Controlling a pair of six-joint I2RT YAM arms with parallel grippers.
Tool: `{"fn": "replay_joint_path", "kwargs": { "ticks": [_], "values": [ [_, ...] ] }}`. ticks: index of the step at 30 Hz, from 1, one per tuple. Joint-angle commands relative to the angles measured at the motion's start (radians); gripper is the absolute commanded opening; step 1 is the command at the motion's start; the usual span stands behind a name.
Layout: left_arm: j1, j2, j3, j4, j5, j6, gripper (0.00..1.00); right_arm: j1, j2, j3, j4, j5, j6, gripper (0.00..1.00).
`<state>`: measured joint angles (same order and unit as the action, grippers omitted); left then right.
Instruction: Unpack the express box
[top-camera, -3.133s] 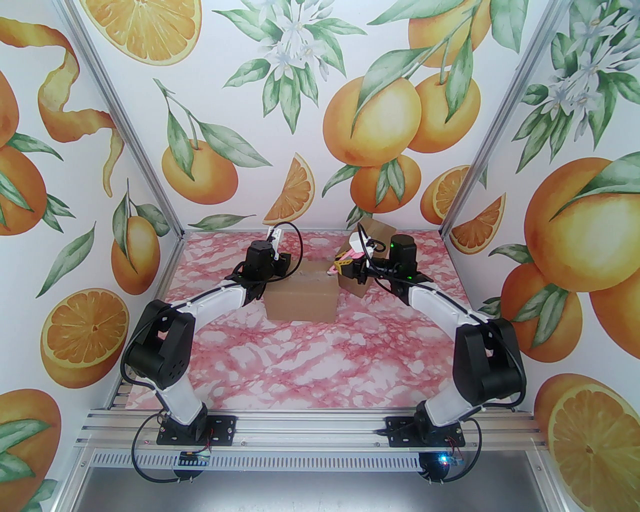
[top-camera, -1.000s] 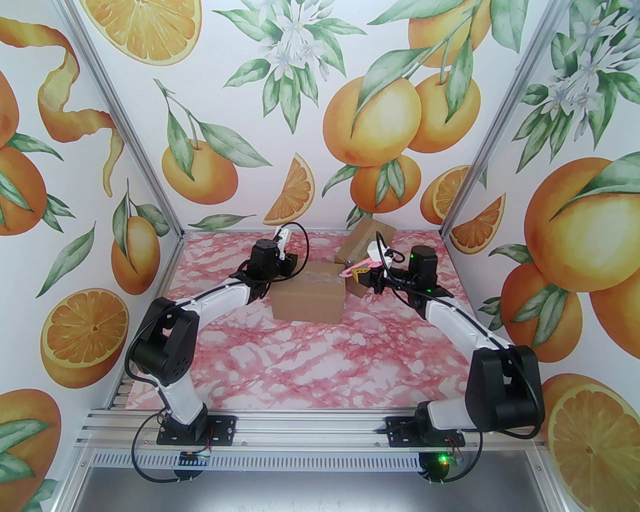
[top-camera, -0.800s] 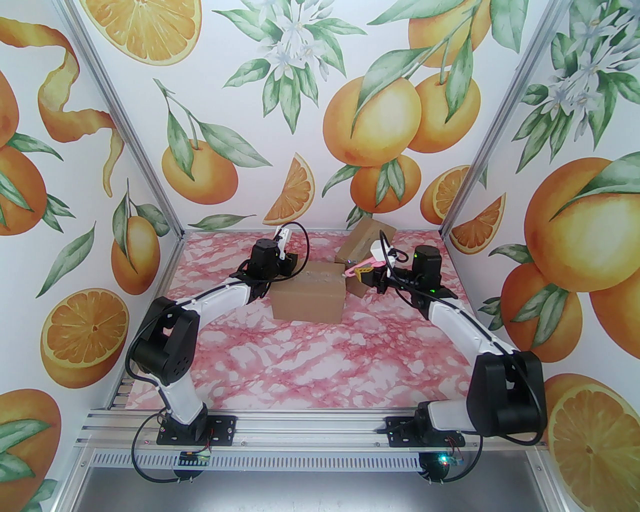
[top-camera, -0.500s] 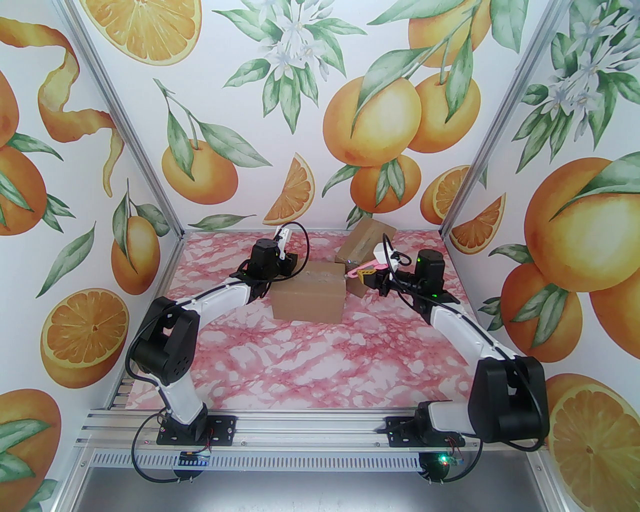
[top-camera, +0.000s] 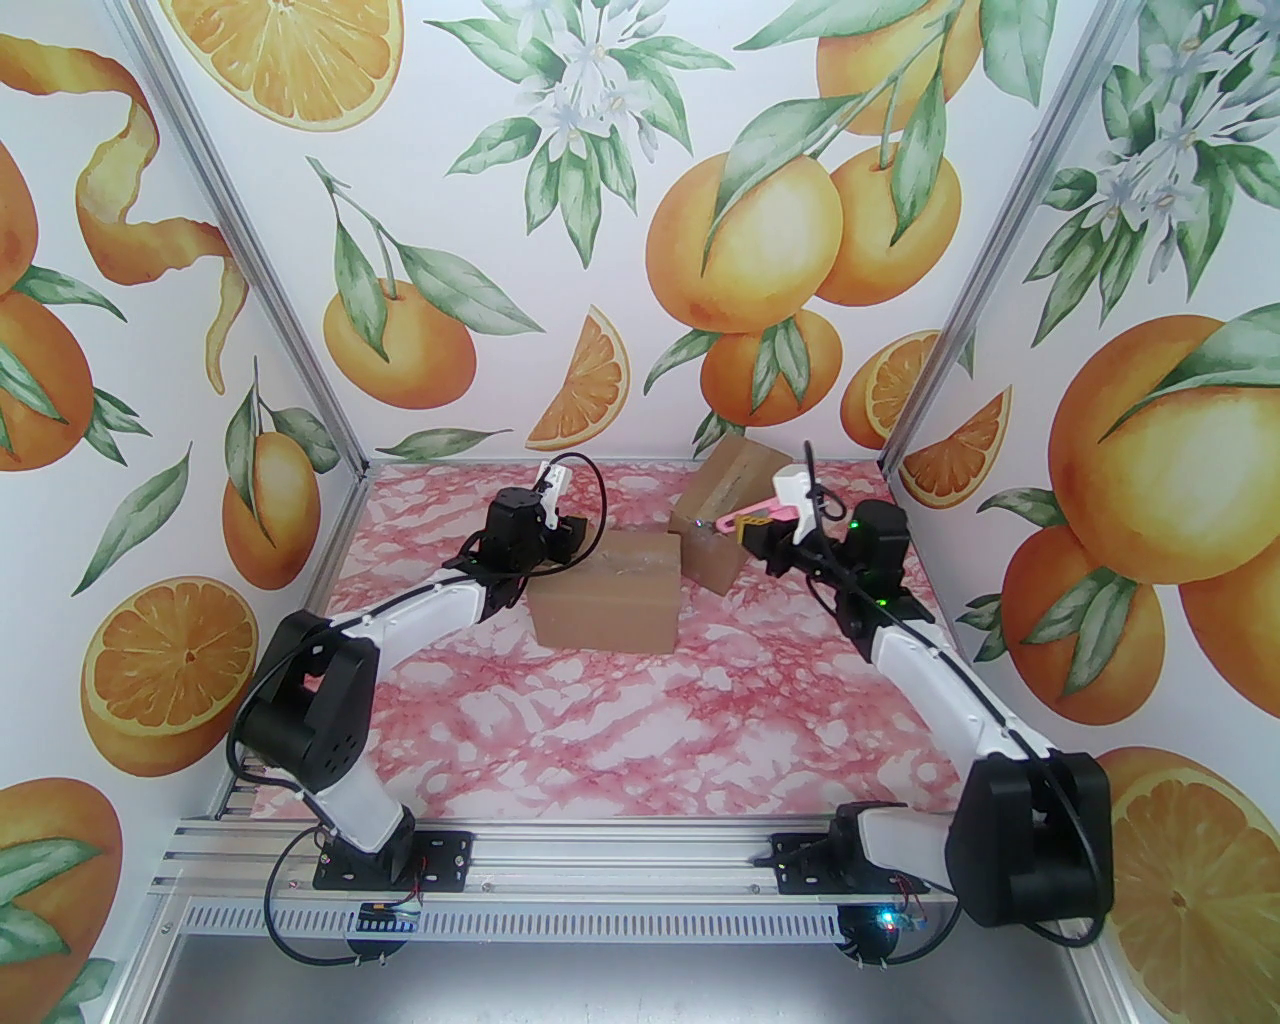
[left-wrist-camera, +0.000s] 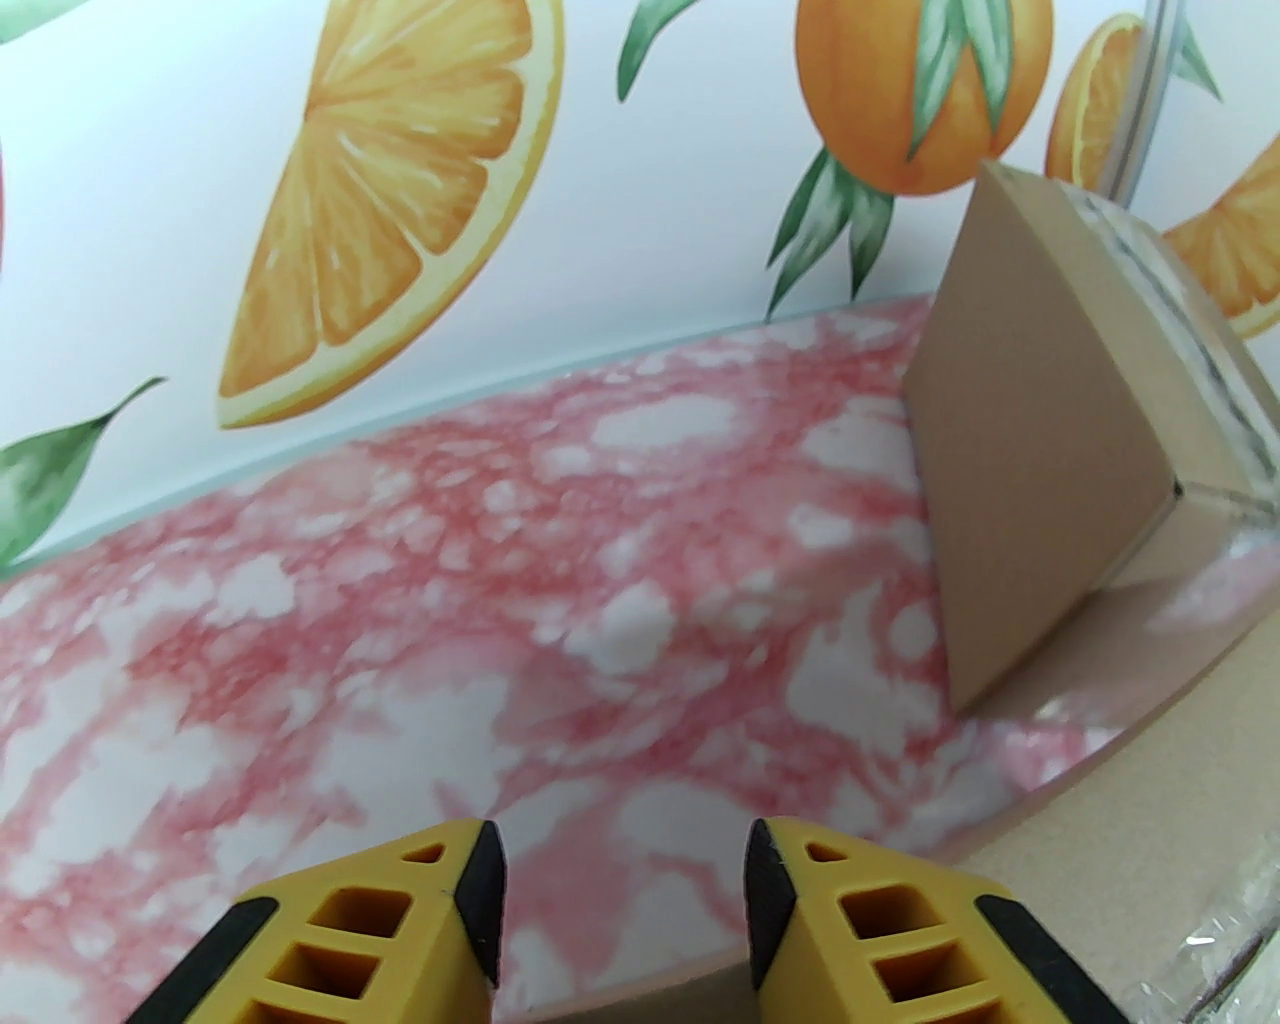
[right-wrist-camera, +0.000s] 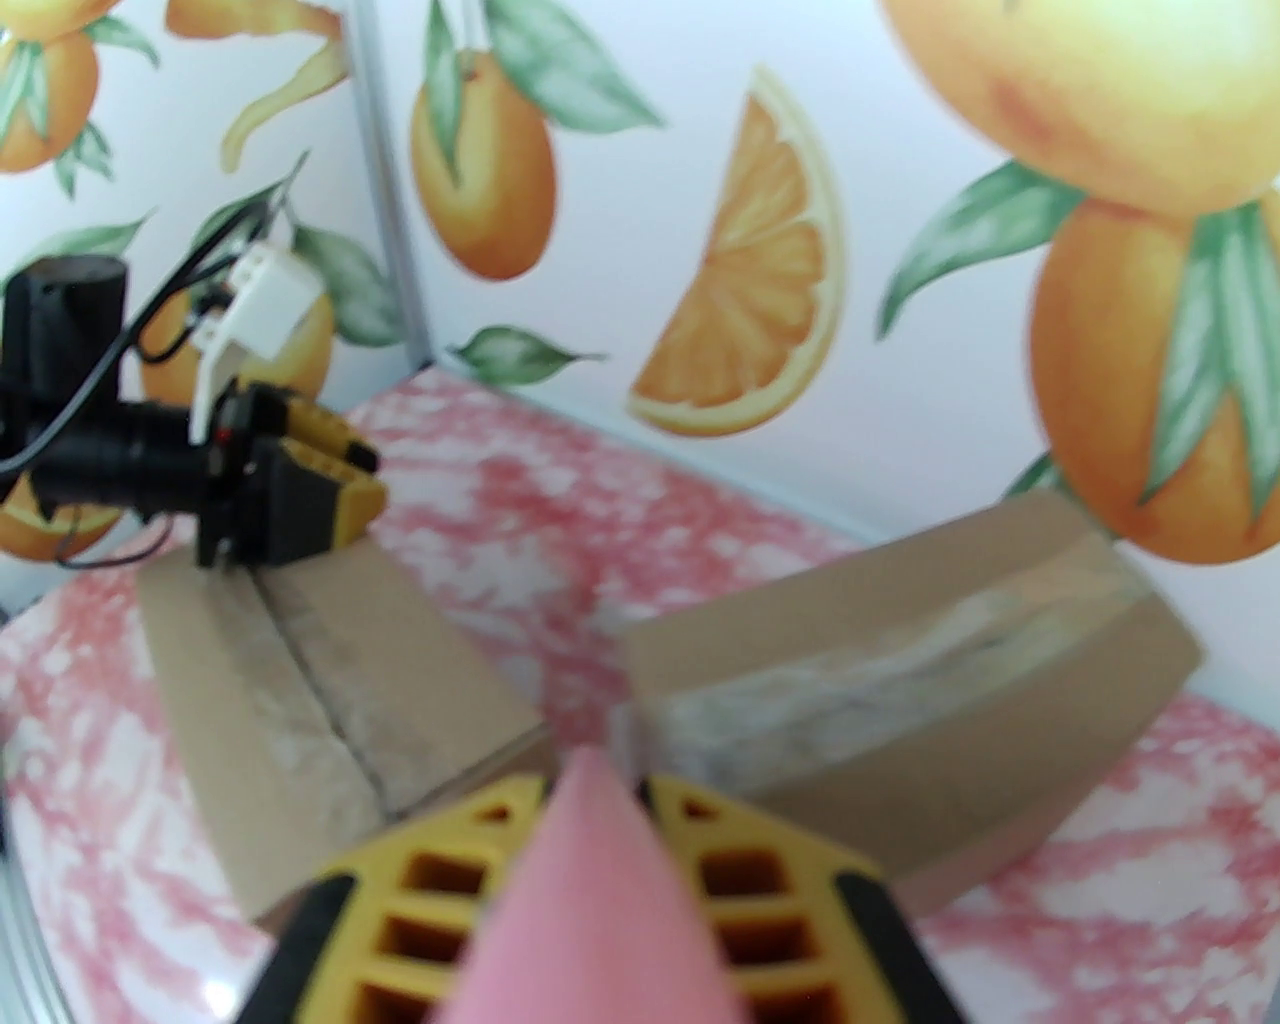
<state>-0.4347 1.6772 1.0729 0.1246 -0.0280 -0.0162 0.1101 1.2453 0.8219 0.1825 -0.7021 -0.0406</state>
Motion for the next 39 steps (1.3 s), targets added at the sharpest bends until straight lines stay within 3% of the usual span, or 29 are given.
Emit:
{"fn": "replay_joint_path", "kwargs": {
  "ticks": [1, 5, 11, 14, 18, 19, 20, 22, 27, 31, 34, 39],
  "values": [
    [0.011, 0.017, -0.029, -0.334, 0.035, 0.112, 0.53, 0.031, -0.071, -0.042, -0.098, 0.134, 0.068, 0.0],
    [0.026, -0.036, 0.022, -0.387, 0.092, 0.191, 0.59, 0.064, -0.119, -0.082, -0.137, 0.25, 0.132, 0.0],
    [0.036, -0.109, 0.095, -0.443, 0.242, 0.35, 0.74, 0.097, -0.134, -0.133, -0.088, 0.437, 0.407, 0.0],
    [0.037, -0.131, 0.128, -0.46, 0.267, 0.432, 0.81, 0.109, -0.144, -0.171, 0.018, 0.466, 0.526, 0.0],
    [0.039, -0.141, 0.14, -0.46, 0.275, 0.462, 0.84, 0.112, -0.139, -0.186, 0.063, 0.479, 0.574, 0.0],
    [0.04, -0.144, 0.155, -0.463, 0.281, 0.483, 0.87, 0.117, -0.134, -0.191, 0.077, 0.483, 0.591, 0.0],
    [0.04, -0.144, 0.189, -0.472, 0.271, 0.527, 1.0, 0.132, -0.115, -0.194, 0.084, 0.492, 0.631, 0.0],
    [0.062, -0.119, 0.266, -0.522, 0.258, 0.538, 1.0, 0.185, -0.098, -0.169, -0.015, 0.533, 0.642, 0.0],
    [0.119, -0.051, 0.386, -0.552, 0.29, 0.532, 1.0, 0.274, -0.106, -0.179, -0.066, 0.583, 0.681, 0.0],
    [0.117, -0.02, 0.486, -0.629, 0.451, 0.564, 1.0, 0.316, -0.108, -0.165, -0.14, 0.629, 0.727, 0.0],
    [0.057, -0.047, 0.463, -0.664, 0.549, 0.632, 1.0, 0.348, -0.116, -0.145, -0.219, 0.684, 0.768, 0.0],
    [-0.1, -0.136, 0.369, -0.701, 0.525, 0.76, 1.0, 0.391, -0.119, -0.15, -0.214, 0.685, 0.807, 0.0]
  ]
}}
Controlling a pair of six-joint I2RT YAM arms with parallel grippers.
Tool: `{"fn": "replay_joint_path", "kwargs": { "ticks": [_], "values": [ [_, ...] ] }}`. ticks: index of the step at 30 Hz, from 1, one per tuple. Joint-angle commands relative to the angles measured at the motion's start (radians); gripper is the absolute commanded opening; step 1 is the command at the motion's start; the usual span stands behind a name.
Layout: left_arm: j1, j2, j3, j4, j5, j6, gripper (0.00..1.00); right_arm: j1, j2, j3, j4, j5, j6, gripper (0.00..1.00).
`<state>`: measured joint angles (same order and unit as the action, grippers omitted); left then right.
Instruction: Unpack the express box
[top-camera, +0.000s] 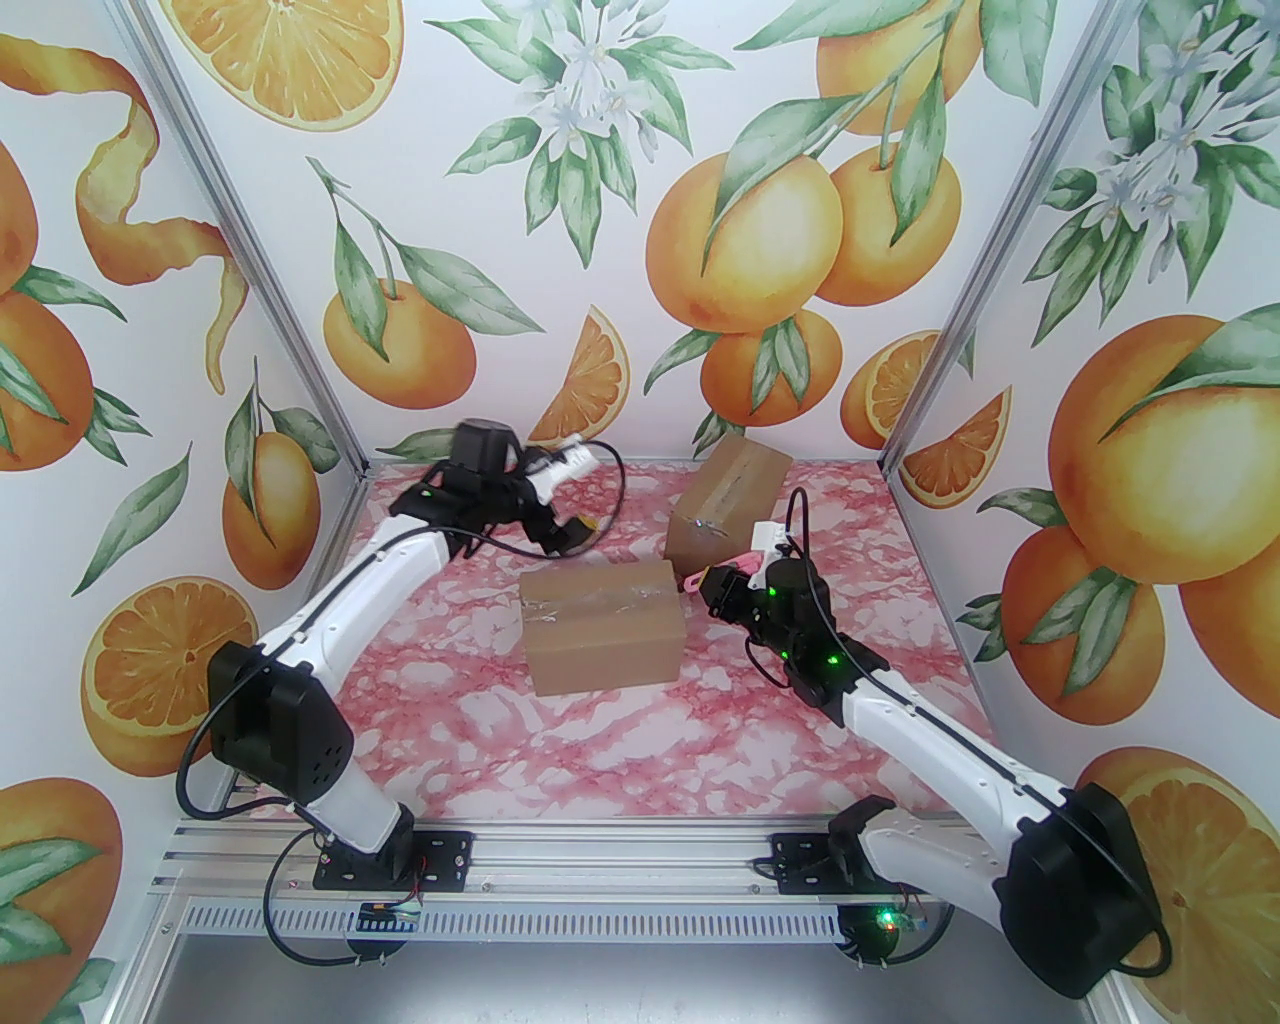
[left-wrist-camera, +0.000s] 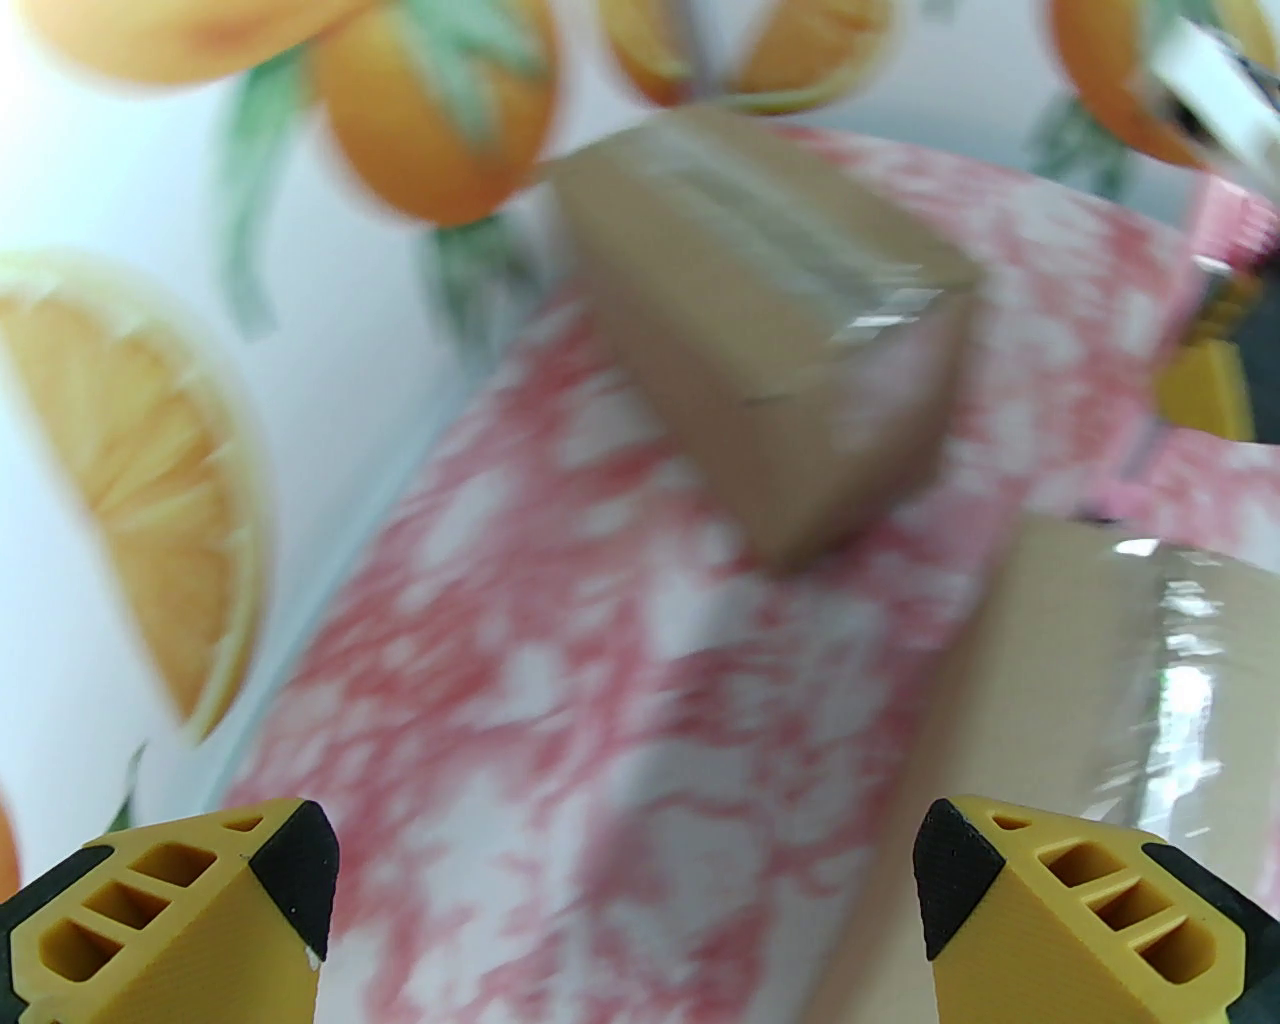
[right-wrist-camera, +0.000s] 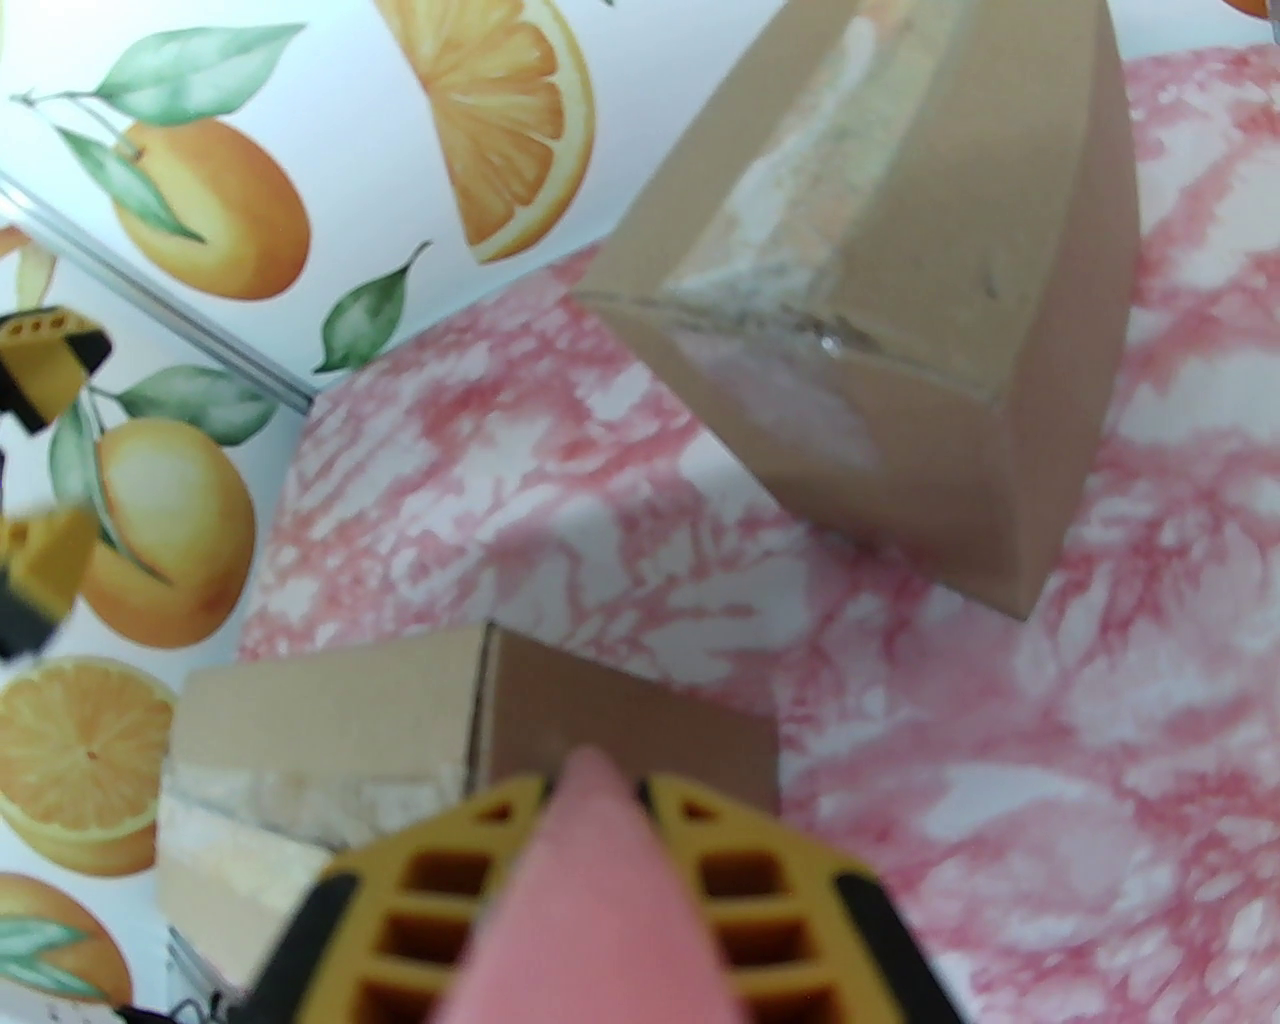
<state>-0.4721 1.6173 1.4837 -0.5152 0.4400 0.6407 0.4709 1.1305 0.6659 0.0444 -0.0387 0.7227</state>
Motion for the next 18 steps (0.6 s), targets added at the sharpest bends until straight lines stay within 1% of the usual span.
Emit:
{"fn": "replay_joint_path", "kwargs": {
  "ticks": [1, 3, 5, 9, 11, 14, 18],
  "values": [
    [-0.091, -0.091, -0.058, -0.065, 0.041, 0.117, 1.0, 0.042, -0.002, 0.007, -0.068, 0.023, 0.052, 0.0],
    [-0.132, -0.11, -0.077, -0.078, 0.002, 0.135, 1.0, 0.069, 0.0, 0.015, -0.061, 0.027, 0.064, 0.0],
    [-0.175, -0.122, -0.078, -0.111, -0.027, 0.161, 1.0, 0.096, -0.004, 0.026, -0.093, 0.049, 0.078, 0.0],
    [-0.241, -0.152, -0.126, -0.134, -0.055, 0.227, 1.0, 0.114, -0.04, -0.009, -0.077, 0.079, 0.099, 0.0],
    [-0.272, -0.169, -0.172, -0.108, -0.058, 0.254, 1.0, 0.114, -0.077, -0.033, -0.081, 0.124, 0.104, 0.0],
    [-0.297, -0.169, -0.204, -0.085, -0.061, 0.267, 1.0, 0.113, -0.166, -0.083, -0.025, 0.222, 0.087, 0.0],
    [-0.309, -0.16, -0.238, -0.059, -0.11, 0.284, 1.0, 0.111, -0.215, -0.141, 0.129, 0.234, 0.089, 0.0]
  ]
}}
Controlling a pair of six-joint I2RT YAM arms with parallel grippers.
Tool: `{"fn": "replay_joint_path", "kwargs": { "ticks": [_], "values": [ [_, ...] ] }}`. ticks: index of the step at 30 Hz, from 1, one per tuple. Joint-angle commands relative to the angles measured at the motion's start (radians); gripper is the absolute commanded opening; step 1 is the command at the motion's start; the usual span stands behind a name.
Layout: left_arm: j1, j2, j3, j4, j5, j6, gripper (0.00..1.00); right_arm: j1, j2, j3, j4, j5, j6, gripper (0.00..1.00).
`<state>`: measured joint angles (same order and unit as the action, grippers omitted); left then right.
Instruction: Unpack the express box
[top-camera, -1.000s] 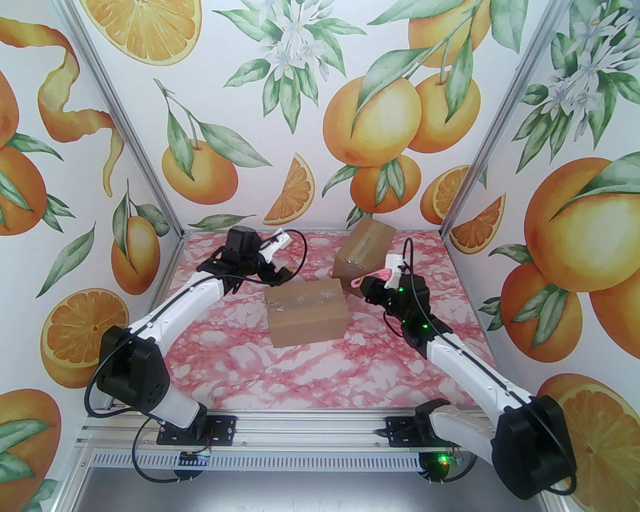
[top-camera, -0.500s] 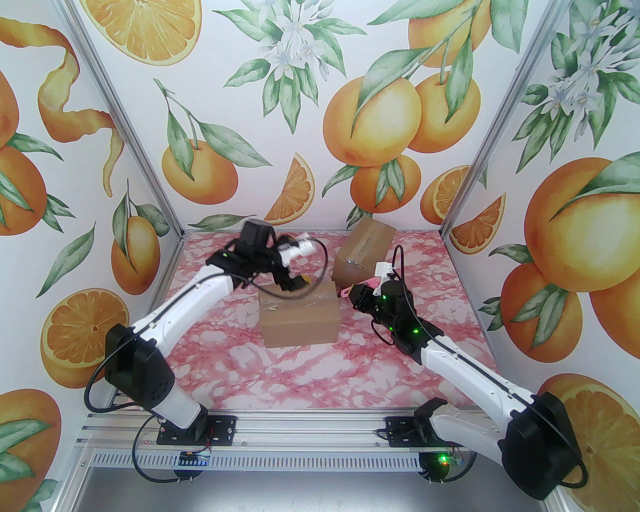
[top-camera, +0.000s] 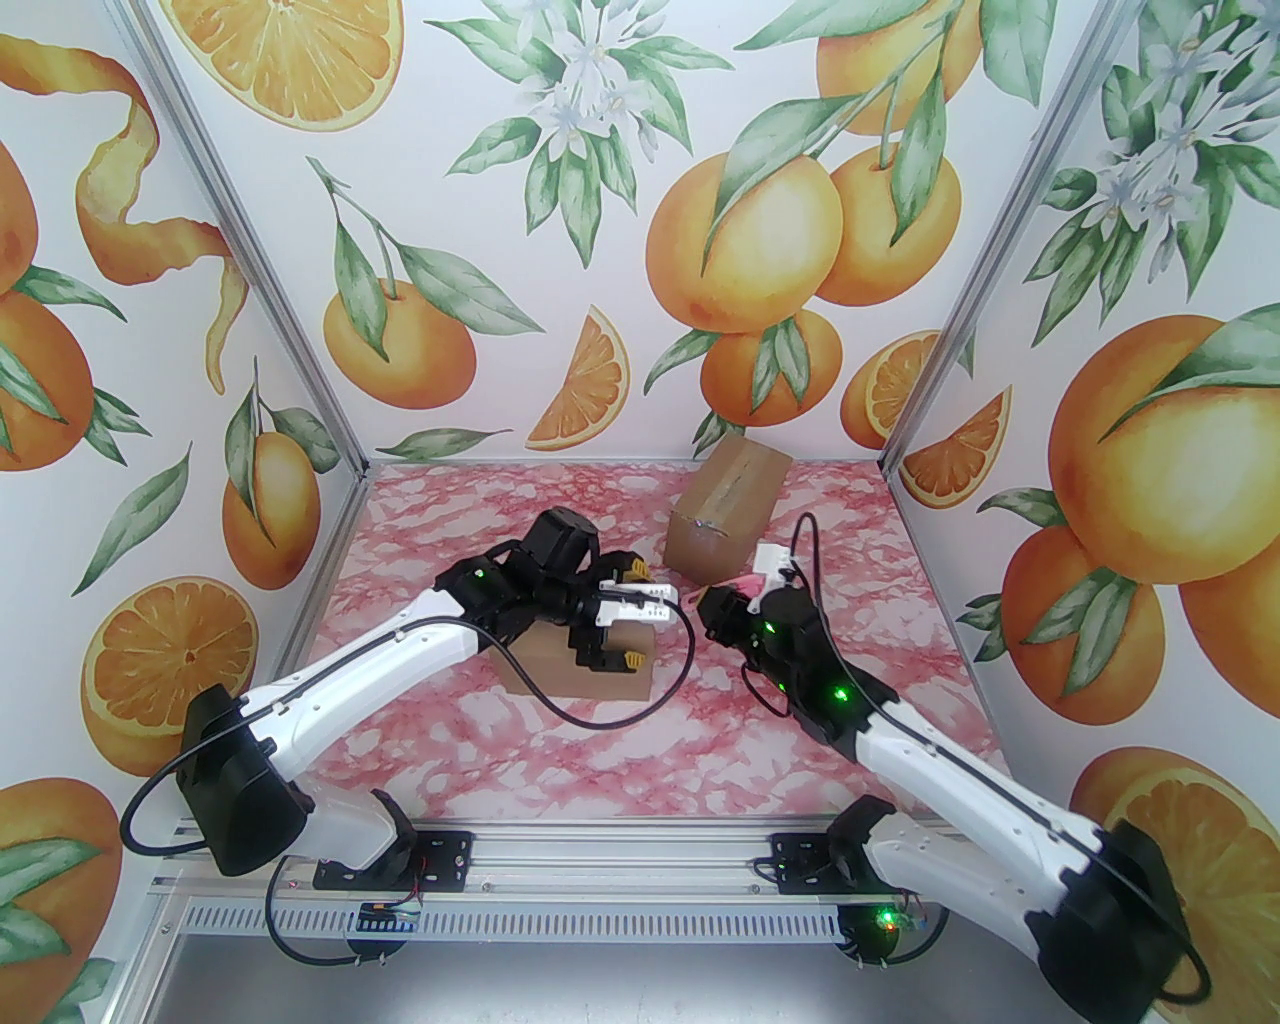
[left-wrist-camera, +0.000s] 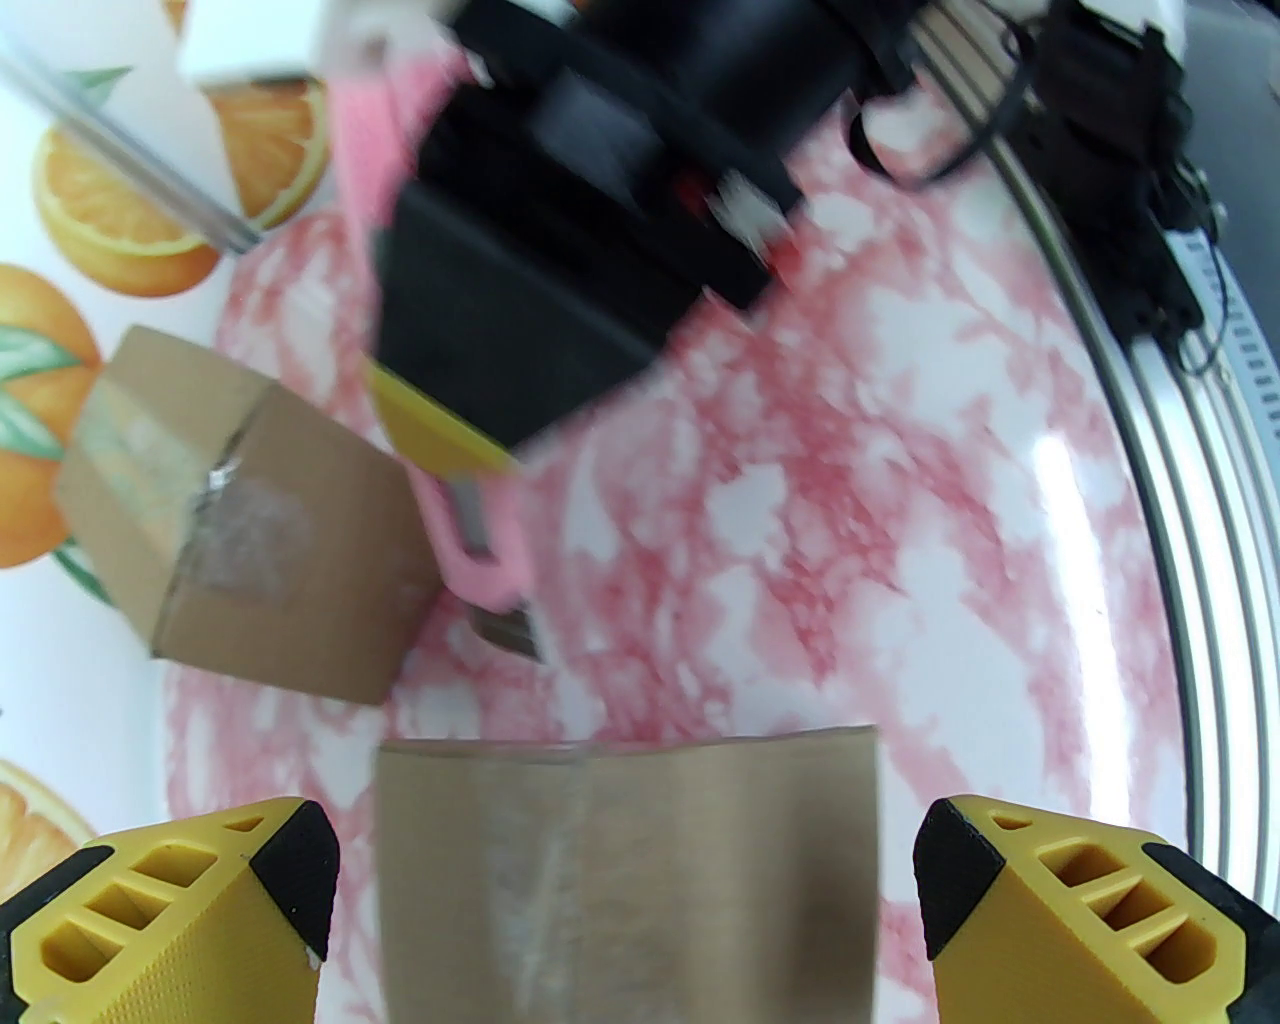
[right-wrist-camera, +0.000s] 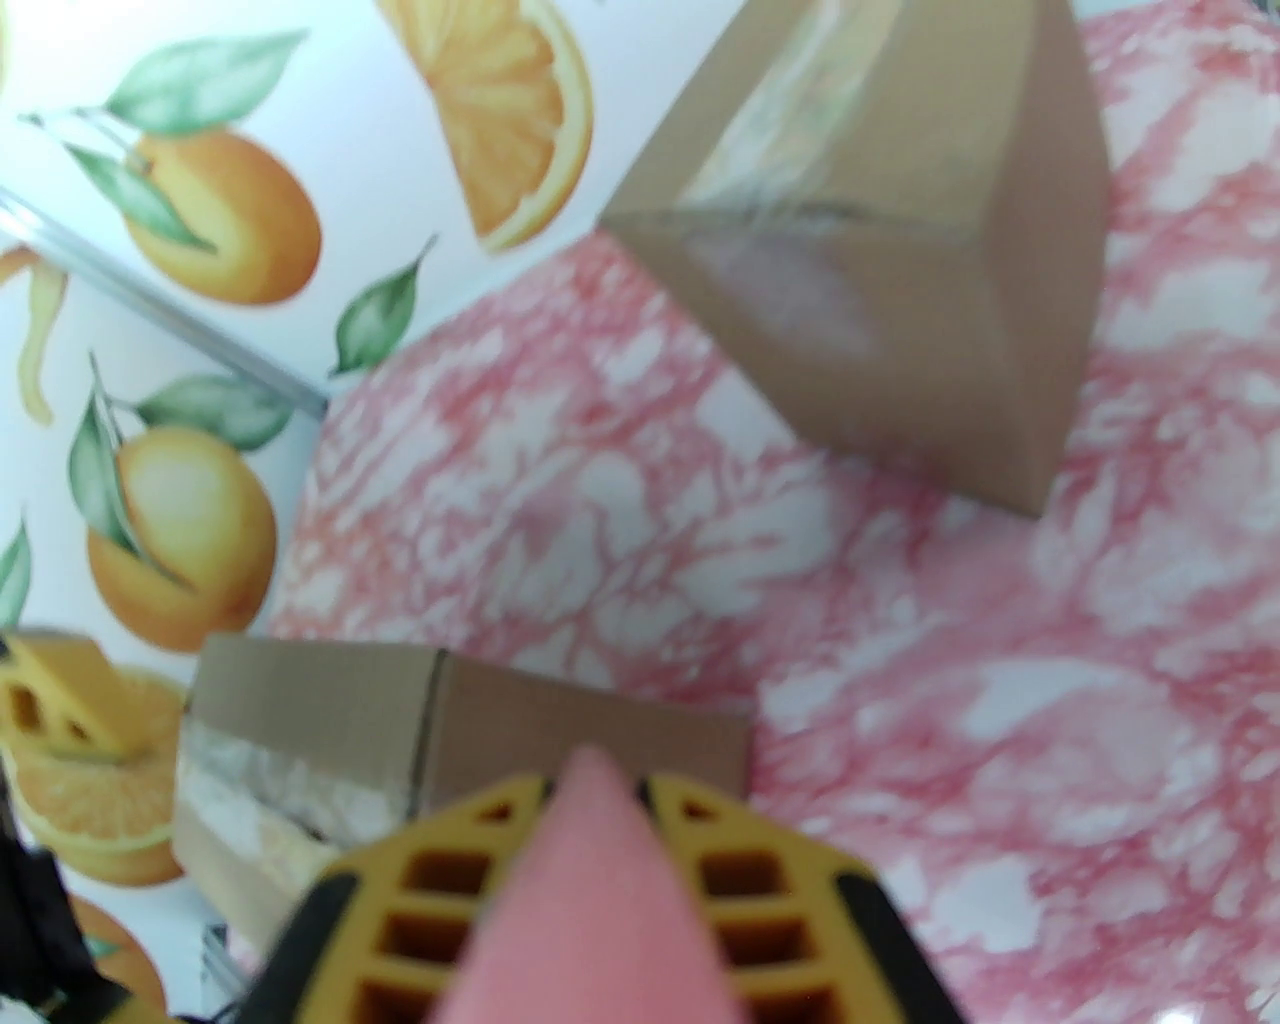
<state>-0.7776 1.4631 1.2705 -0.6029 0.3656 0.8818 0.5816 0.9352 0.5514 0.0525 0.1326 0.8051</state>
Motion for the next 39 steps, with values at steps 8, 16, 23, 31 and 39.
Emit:
{"fn": "replay_joint_path", "kwargs": {
  "ticks": [8, 16, 23, 31, 39],
  "values": [
    [-0.003, 0.018, -0.096, 0.135, -0.101, 0.026, 1.0, 0.005, 0.048, -0.07, 0.389, -0.04, 0.023, 0.0],
    [-0.002, 0.019, -0.133, 0.175, -0.103, 0.009, 1.0, 0.006, 0.133, -0.048, 0.428, -0.084, 0.055, 0.0],
    [-0.002, 0.017, -0.154, 0.201, -0.123, -0.006, 1.0, 0.007, 0.135, -0.04, 0.387, -0.099, 0.065, 0.0],
    [-0.001, 0.018, -0.175, 0.227, -0.14, -0.016, 1.0, 0.007, 0.097, -0.068, 0.374, -0.069, 0.093, 0.0],
    [0.001, 0.014, -0.193, 0.239, -0.139, -0.025, 1.0, 0.006, 0.065, -0.096, 0.371, -0.043, 0.109, 0.0]
  ]
}}
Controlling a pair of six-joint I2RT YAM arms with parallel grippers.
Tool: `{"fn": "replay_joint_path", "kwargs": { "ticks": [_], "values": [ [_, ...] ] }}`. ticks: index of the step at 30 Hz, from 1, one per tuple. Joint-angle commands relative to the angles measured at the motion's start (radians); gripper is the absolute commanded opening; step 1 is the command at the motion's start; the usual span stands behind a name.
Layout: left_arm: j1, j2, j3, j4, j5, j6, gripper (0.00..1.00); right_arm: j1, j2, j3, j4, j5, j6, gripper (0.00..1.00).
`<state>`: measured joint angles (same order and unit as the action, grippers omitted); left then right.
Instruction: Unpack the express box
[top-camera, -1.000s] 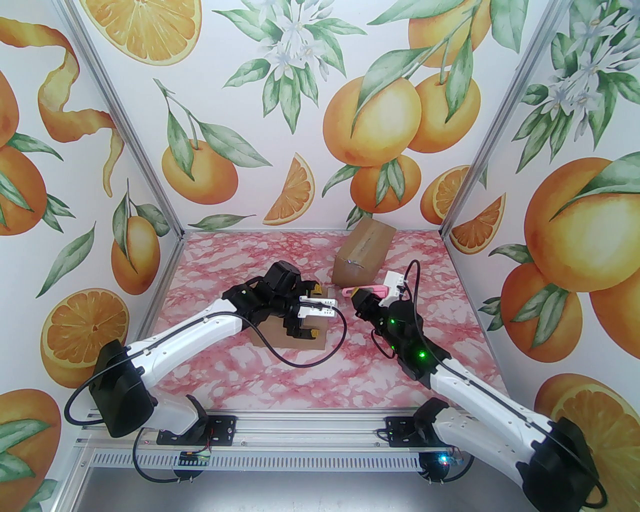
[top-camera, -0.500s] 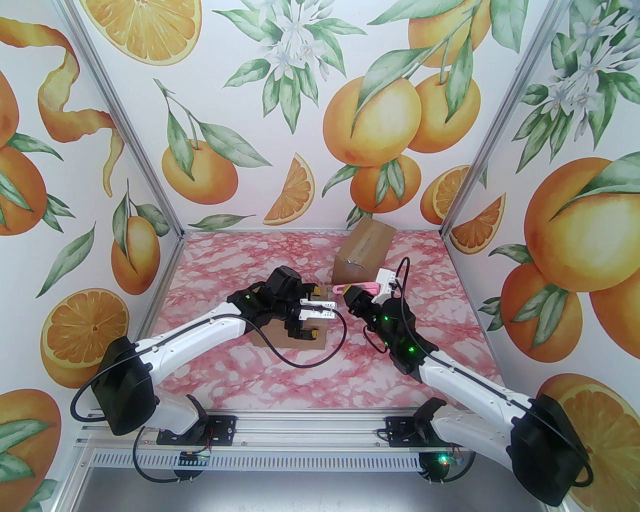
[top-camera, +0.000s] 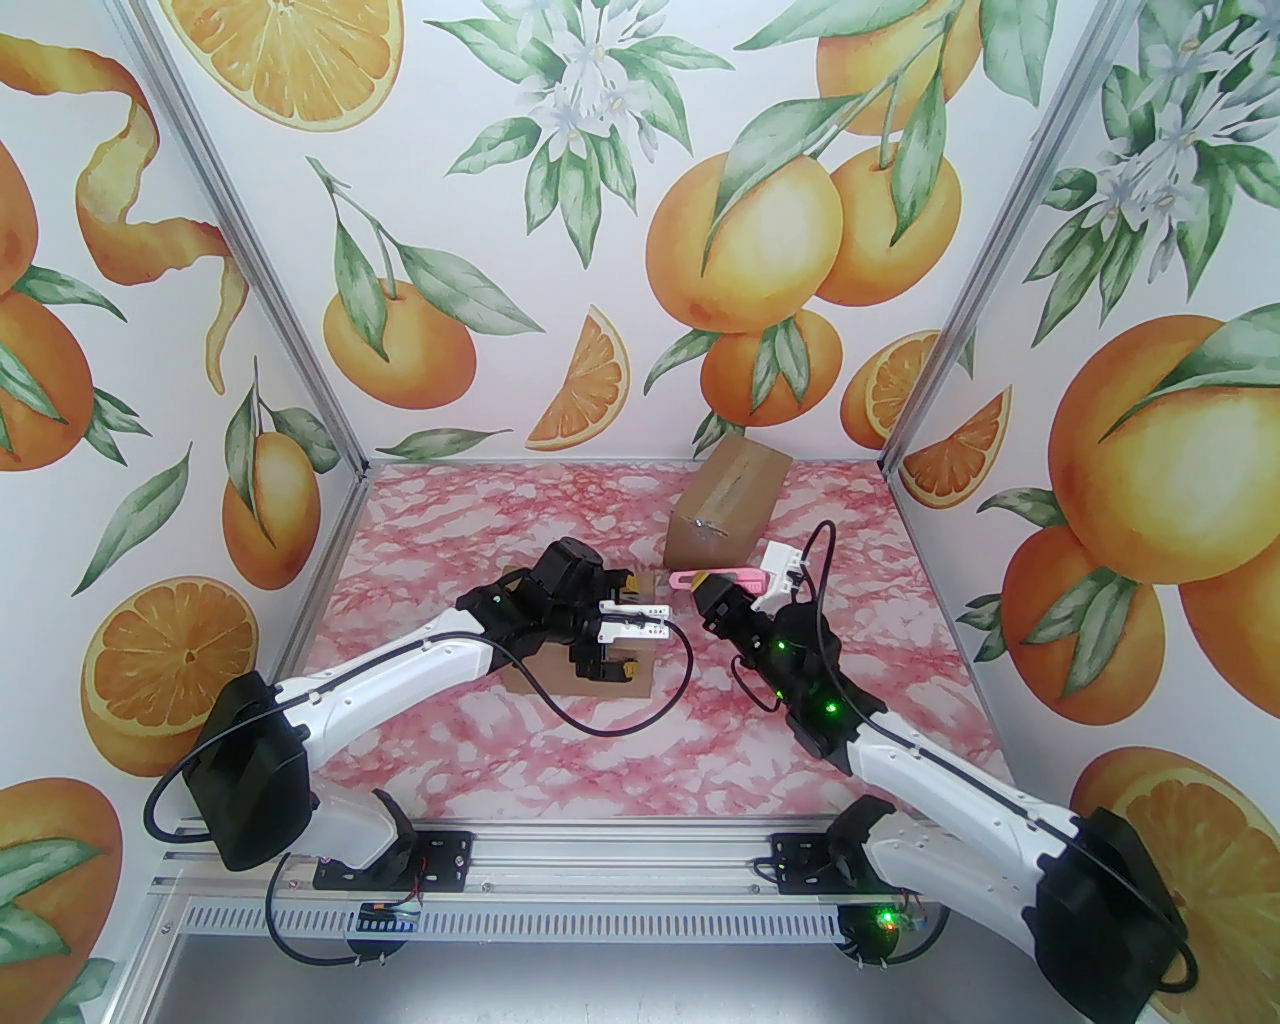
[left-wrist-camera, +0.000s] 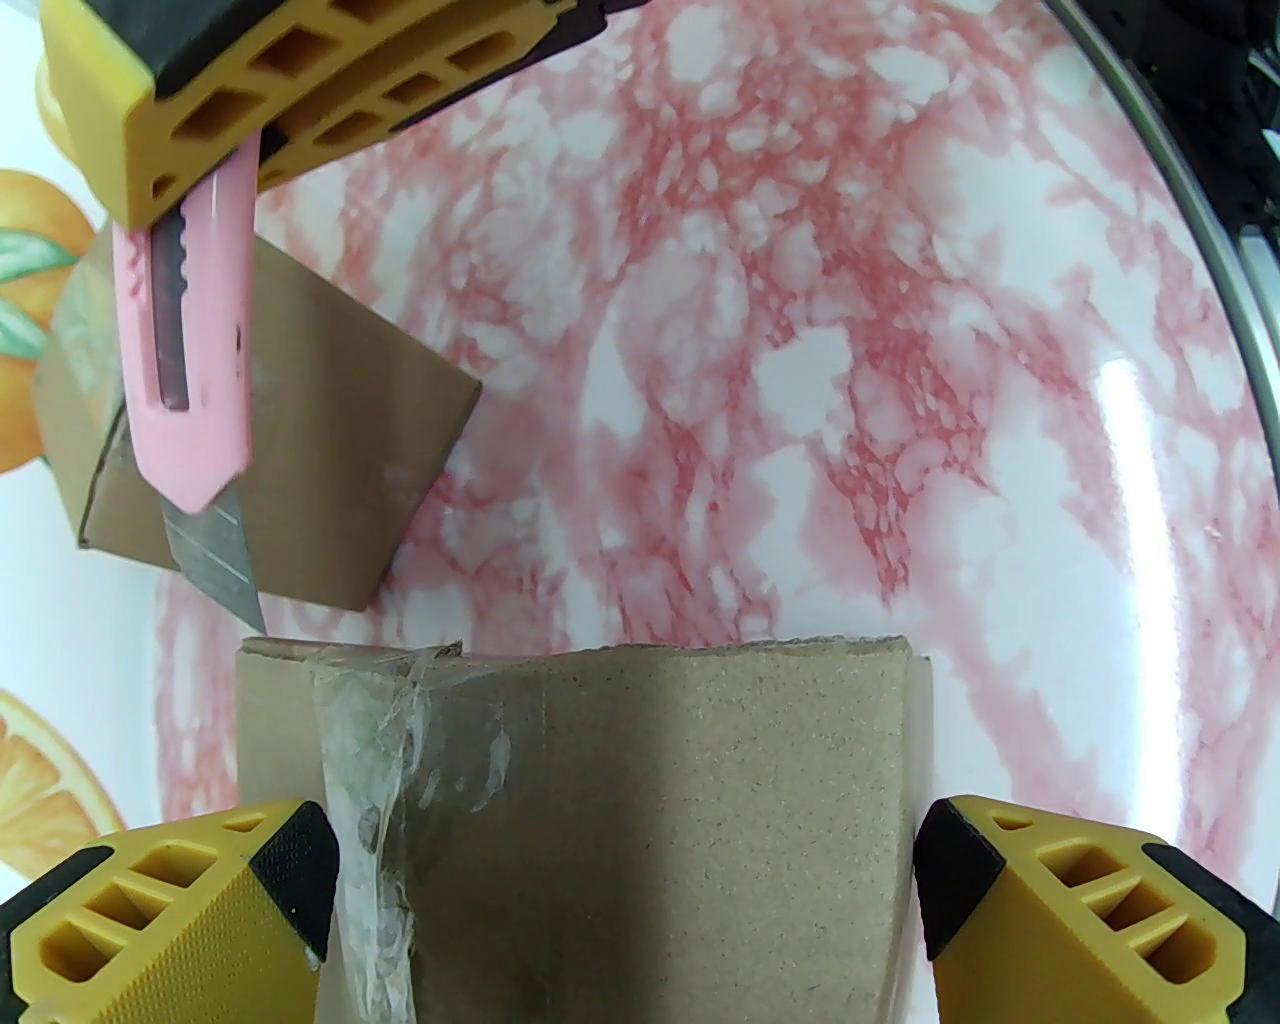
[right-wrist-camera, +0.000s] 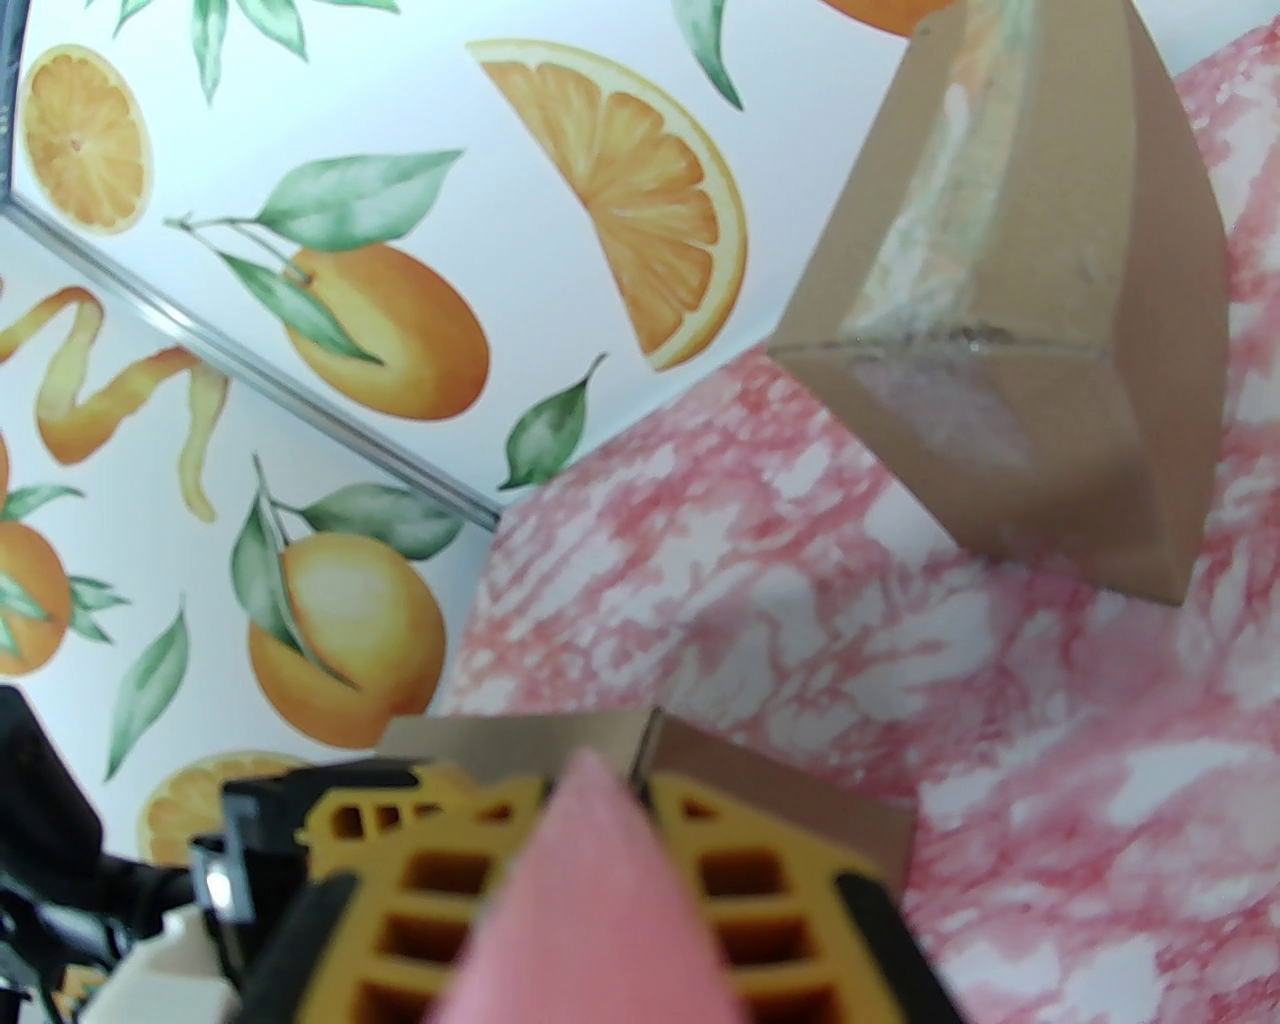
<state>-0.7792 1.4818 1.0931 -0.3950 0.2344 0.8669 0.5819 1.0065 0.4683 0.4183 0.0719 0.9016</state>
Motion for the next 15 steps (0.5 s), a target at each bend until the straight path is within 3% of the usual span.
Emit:
{"fn": "replay_joint_path", "kwargs": {
  "ticks": [1, 15],
  "values": [
    [0.002, -0.006, -0.017, 0.032, -0.01, -0.01, 1.0, 0.006, 0.003, -0.014, 0.015, 0.015, 0.015, 0.0],
    [0.002, -0.011, -0.027, 0.045, -0.022, -0.012, 1.0, 0.007, 0.084, -0.037, 0.124, -0.035, 0.054, 0.0]
  ]
}}
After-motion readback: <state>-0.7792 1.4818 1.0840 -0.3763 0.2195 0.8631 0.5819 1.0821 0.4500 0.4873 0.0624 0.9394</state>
